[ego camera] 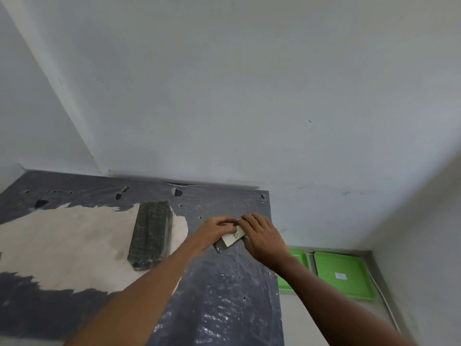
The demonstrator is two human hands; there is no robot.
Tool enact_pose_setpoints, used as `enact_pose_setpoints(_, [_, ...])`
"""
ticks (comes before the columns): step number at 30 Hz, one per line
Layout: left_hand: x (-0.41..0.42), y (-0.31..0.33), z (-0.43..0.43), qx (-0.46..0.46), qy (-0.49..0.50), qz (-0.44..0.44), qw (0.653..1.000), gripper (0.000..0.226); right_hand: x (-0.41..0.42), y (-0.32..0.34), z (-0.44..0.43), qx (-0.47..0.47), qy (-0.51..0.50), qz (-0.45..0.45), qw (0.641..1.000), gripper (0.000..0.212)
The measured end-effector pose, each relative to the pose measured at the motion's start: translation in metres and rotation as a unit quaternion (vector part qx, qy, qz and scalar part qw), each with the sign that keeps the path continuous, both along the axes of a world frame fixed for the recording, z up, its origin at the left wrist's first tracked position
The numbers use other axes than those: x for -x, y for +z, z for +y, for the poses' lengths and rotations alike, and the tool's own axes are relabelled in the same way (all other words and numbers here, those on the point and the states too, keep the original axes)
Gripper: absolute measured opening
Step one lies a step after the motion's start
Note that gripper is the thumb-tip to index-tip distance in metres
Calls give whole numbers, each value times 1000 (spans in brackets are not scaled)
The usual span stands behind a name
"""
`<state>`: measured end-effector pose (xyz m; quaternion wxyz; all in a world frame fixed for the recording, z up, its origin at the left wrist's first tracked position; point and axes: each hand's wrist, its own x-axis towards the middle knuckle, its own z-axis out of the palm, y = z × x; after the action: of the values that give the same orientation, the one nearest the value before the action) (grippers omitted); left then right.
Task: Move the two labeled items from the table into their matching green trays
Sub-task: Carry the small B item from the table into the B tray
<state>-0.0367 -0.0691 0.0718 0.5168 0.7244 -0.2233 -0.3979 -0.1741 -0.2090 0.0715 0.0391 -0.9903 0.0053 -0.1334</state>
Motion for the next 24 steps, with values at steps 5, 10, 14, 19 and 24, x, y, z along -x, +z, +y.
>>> enact_pose_setpoints(5, [37, -5, 5, 19, 21, 0, 1000, 33, 44, -5, -3, 18, -31, 3, 999, 27])
enact_pose_setpoints(10, [76, -17, 2, 34, 52, 54, 997, 23, 89, -9, -12, -3, -86, 26, 996, 28])
enact_pose_setpoints(14, [104, -18, -8, 43, 49, 37, 997, 17, 119, -7, -21, -9, -98, 25, 995, 33])
enact_pose_setpoints(19, [141, -20, -23, 54, 56, 49, 996, 16, 156, -8, -31, -15, -93, 30, 995, 38])
enact_pose_setpoints(24, [187, -31, -42, 71, 63, 71, 993, 16, 203, -14, -43, -36, -108, 32, 993, 41])
